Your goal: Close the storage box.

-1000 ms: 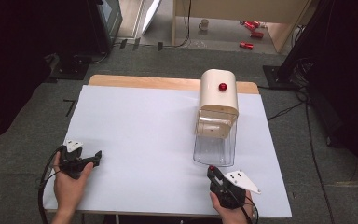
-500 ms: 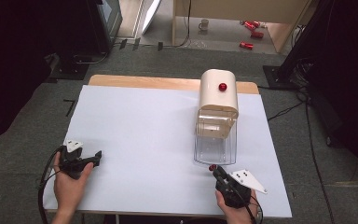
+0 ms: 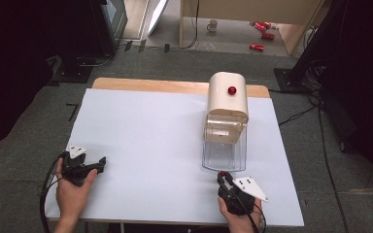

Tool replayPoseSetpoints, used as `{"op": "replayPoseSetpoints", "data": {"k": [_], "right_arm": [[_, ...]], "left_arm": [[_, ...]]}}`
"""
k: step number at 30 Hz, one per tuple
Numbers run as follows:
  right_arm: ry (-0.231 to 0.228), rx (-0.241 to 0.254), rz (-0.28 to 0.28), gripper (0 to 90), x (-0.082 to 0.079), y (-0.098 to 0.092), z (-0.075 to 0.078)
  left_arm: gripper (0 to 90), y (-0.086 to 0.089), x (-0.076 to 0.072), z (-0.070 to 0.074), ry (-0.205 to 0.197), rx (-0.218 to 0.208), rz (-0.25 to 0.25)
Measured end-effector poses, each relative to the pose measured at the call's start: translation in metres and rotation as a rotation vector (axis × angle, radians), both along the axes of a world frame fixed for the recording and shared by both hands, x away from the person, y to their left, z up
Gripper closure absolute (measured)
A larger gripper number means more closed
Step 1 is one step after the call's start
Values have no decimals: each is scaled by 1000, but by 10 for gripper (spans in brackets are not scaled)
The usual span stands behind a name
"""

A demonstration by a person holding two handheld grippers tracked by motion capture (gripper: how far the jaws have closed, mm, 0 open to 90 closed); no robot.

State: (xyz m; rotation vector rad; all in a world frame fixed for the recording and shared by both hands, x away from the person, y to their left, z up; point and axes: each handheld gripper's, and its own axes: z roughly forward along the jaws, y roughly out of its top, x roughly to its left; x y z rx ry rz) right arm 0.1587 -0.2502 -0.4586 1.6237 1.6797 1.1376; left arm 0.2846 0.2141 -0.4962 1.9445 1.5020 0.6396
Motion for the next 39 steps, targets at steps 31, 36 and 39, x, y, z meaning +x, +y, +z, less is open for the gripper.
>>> {"op": "replayPoseSetpoints", "data": {"k": [31,36,39], "right_arm": [[-12,51,14,756,19,-10,33],[-13,48,17,757,28,-10,38],[-11,53,19,757,35,-11,41]], "left_arm": [[140,0,0,0,-2,-1,1],[140,0,0,0,-2,-1,0],[140,0,0,0,-1,0,0]]}}
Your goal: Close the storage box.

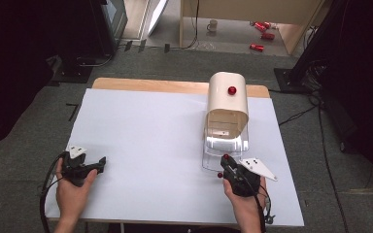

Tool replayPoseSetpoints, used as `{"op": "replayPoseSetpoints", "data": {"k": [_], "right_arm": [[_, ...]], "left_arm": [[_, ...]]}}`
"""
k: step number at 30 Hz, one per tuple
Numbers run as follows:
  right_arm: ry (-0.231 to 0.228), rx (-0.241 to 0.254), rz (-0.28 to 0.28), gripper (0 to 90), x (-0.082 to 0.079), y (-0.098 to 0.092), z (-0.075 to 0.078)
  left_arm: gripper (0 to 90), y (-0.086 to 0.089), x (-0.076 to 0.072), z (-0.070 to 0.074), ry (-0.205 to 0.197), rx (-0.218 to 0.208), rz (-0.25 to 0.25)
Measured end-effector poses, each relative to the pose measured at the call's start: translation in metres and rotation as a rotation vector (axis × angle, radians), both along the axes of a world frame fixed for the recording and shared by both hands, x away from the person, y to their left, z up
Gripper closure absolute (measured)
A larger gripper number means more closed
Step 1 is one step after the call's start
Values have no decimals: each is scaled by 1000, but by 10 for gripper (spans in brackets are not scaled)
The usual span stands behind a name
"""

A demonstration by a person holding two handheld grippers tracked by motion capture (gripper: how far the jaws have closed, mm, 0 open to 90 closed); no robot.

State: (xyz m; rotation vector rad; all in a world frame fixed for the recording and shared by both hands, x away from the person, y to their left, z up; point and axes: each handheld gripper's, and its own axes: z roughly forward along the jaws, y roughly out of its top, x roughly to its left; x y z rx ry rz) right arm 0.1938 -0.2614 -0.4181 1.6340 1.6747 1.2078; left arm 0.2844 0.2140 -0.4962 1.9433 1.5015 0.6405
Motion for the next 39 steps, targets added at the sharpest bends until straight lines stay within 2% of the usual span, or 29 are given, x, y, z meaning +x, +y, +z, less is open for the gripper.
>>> {"op": "replayPoseSetpoints", "data": {"k": [14,26,39], "right_arm": [[-22,1,-14,758,29,-1,10],[-17,-10,-32,757,57,-3,11],[-17,-12,-46,757,74,-8,11]], "left_arm": [[140,0,0,0,0,-1,0],[140,0,0,0,0,-1,0],[140,0,0,0,0,0,0]]}}
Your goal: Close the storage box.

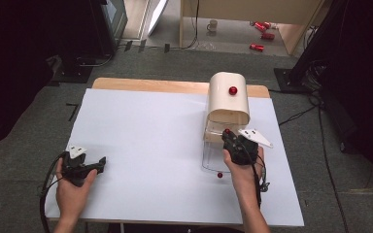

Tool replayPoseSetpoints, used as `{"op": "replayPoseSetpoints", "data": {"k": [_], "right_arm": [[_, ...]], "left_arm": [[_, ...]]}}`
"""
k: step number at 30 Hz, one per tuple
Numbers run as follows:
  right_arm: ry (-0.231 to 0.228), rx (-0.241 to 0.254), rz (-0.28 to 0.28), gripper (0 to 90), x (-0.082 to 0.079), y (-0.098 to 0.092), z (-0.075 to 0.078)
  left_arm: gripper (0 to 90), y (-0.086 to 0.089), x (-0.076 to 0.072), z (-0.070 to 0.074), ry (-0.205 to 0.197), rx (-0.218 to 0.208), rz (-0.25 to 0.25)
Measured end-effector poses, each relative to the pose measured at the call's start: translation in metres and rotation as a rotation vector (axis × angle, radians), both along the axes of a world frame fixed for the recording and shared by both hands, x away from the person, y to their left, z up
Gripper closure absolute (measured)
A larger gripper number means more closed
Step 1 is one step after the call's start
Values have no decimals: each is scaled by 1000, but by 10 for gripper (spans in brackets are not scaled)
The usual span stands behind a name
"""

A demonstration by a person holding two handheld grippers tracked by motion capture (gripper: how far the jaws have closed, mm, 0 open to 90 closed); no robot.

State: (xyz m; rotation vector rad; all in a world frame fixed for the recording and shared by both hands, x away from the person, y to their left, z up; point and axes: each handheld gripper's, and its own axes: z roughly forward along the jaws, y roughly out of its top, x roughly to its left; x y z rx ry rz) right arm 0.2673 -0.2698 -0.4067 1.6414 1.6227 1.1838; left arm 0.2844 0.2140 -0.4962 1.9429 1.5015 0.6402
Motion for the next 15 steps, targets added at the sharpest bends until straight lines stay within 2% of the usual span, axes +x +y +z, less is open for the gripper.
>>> {"op": "replayPoseSetpoints", "data": {"k": [10,11,15], "right_arm": [[1,1,-5,751,5,-4,0],[4,4,2,737,5,-5,0],[-5,22,34,576,1,-7,-2]], "left_arm": [[140,0,0,0,0,1,0],[140,0,0,0,0,0,0],[140,0,0,0,0,0,0]]}}
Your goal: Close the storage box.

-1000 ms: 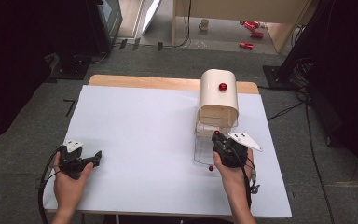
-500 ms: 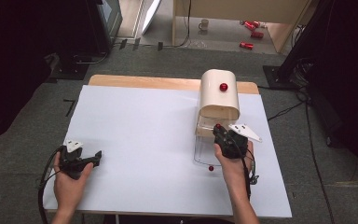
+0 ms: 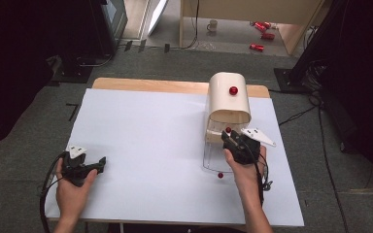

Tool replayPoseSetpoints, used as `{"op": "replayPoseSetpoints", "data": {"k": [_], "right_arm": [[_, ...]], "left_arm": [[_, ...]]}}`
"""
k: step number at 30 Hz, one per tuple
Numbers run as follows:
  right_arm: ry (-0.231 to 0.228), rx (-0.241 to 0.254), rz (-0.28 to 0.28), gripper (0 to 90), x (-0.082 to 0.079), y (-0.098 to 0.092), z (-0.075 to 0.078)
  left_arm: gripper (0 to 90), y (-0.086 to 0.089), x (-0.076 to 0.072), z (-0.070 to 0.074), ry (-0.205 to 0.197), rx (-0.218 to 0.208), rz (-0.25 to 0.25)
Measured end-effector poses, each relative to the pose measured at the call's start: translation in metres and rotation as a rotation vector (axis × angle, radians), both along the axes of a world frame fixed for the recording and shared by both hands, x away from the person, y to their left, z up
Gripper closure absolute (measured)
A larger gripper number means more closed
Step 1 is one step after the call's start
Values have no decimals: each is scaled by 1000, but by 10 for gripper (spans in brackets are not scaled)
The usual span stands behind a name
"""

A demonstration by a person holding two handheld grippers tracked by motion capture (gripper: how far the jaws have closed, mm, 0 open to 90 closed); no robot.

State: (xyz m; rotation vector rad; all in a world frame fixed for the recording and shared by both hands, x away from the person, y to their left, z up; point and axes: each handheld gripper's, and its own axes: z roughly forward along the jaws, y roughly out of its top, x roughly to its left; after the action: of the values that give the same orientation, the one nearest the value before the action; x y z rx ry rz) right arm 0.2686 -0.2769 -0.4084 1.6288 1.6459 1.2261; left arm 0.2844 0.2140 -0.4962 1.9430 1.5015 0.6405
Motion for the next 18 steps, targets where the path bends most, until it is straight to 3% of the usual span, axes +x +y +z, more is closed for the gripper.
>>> {"op": "replayPoseSetpoints", "data": {"k": [2,3,4,5,6,9,12,18], "right_arm": [[-11,-25,11,502,-5,0,-1],[-17,-57,18,411,-10,0,-2],[-17,-57,18,411,-10,0,-2],[4,-70,21,325,-14,0,-2],[4,-70,21,325,-14,0,-2],[38,-101,18,137,-21,1,-3],[59,-102,29,7,-28,2,-5],[63,-116,28,0,-46,2,-10]], "left_arm": [[140,0,0,0,0,0,0],[140,0,0,0,0,0,0],[140,0,0,0,0,0,0],[140,0,0,0,0,0,0],[140,0,0,0,0,0,0],[140,0,0,0,0,0,0],[140,0,0,0,-1,0,0],[140,0,0,0,-1,0,0]]}}
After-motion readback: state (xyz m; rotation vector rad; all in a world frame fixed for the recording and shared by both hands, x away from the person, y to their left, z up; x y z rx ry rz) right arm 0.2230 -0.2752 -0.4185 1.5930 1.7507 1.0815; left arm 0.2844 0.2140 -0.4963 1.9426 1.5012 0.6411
